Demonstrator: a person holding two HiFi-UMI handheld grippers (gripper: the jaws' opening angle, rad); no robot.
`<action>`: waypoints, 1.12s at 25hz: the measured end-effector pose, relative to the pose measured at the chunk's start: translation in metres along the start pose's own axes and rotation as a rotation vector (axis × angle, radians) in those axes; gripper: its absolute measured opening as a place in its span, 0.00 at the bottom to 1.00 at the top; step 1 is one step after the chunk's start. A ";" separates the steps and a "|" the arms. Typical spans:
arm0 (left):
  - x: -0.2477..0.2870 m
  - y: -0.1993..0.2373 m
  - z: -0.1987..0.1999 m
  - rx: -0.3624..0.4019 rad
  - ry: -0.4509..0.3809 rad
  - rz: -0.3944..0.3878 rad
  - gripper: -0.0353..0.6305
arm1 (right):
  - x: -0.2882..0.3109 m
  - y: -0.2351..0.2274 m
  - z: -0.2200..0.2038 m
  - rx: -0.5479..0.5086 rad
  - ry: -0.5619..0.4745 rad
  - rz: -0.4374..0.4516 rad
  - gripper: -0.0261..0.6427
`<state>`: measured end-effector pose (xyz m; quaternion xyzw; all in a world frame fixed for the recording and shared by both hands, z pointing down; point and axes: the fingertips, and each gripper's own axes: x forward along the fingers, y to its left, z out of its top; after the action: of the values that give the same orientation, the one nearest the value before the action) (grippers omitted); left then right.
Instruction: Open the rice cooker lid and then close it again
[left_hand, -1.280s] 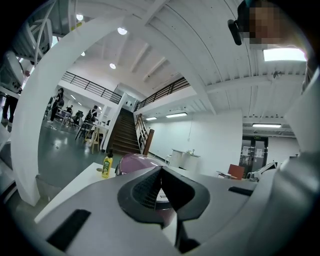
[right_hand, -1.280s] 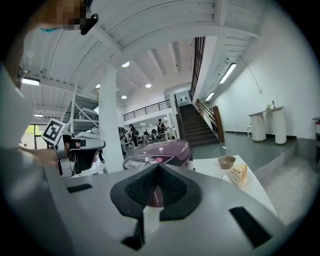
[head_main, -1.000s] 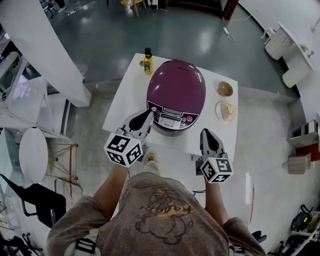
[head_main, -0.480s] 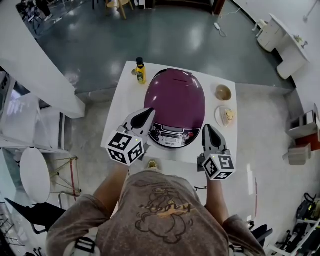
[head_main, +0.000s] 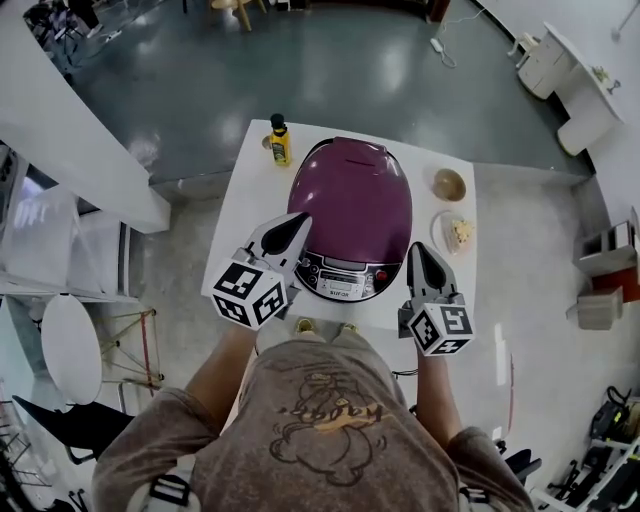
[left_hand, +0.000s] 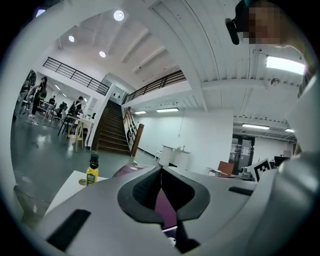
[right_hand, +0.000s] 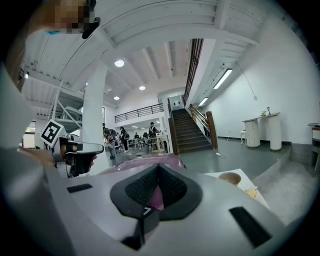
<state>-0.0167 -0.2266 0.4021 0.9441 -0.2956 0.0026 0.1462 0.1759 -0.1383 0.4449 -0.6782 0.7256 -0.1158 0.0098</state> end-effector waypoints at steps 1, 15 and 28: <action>-0.001 0.000 0.002 0.000 -0.003 0.011 0.09 | 0.002 -0.001 0.001 -0.001 0.002 0.009 0.04; 0.008 -0.007 0.007 -0.008 -0.007 0.063 0.09 | 0.030 -0.010 0.010 -0.018 0.027 0.134 0.04; 0.006 -0.021 -0.023 -0.016 0.093 0.069 0.09 | 0.041 -0.009 0.002 -0.022 0.062 0.206 0.04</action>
<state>0.0015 -0.2066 0.4193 0.9310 -0.3208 0.0491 0.1672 0.1822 -0.1791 0.4505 -0.5961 0.7927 -0.1270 -0.0082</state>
